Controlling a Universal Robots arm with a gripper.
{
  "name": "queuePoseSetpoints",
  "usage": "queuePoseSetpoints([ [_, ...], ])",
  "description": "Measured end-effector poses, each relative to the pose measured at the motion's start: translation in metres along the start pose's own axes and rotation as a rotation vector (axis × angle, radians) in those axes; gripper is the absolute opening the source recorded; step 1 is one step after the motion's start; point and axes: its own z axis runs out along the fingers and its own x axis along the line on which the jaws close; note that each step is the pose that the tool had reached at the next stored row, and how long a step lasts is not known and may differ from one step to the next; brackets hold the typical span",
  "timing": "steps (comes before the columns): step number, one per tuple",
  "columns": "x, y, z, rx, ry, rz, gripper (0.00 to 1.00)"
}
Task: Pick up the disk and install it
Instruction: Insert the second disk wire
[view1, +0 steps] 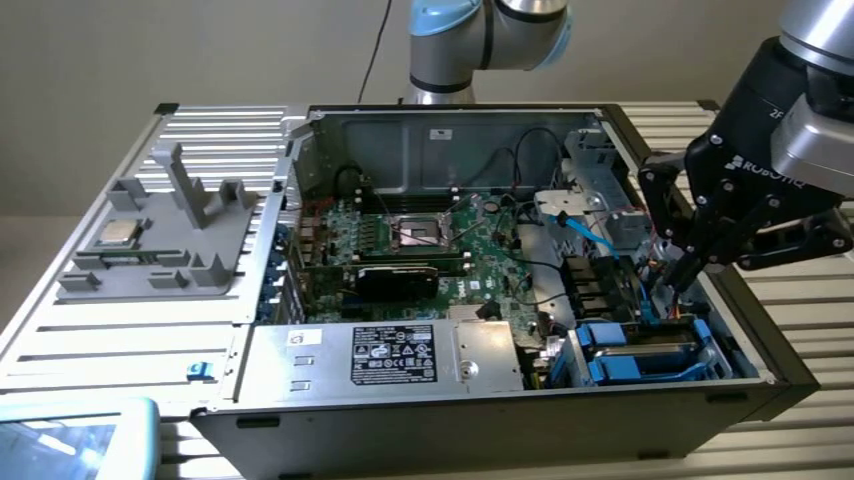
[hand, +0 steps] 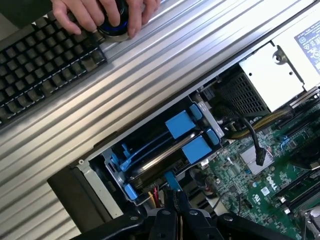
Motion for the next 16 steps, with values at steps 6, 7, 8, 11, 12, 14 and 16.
queuePoseSetpoints([
  [6, -0.0019, -0.0028, 0.0, 0.0005, 0.0029, -0.055, 0.11],
  [7, -0.0024, -0.0037, 0.0, 0.0005, 0.0031, -0.06, 0.11],
  [8, -0.0027, -0.0042, -0.0001, 0.0002, 0.0036, -0.067, 0.11],
  [11, -0.0034, -0.0054, -0.0001, 0.0002, 0.0061, -0.095, 0.11],
  [12, -0.0034, -0.0054, -0.0001, 0.0004, 0.0065, -0.107, 0.11],
  [14, -0.0034, -0.0054, 0.0, 0.0011, 0.0069, -0.137, 0.11],
  [16, -0.0035, -0.0054, -0.0001, 0.0028, 0.0068, -0.172, 0.11],
])
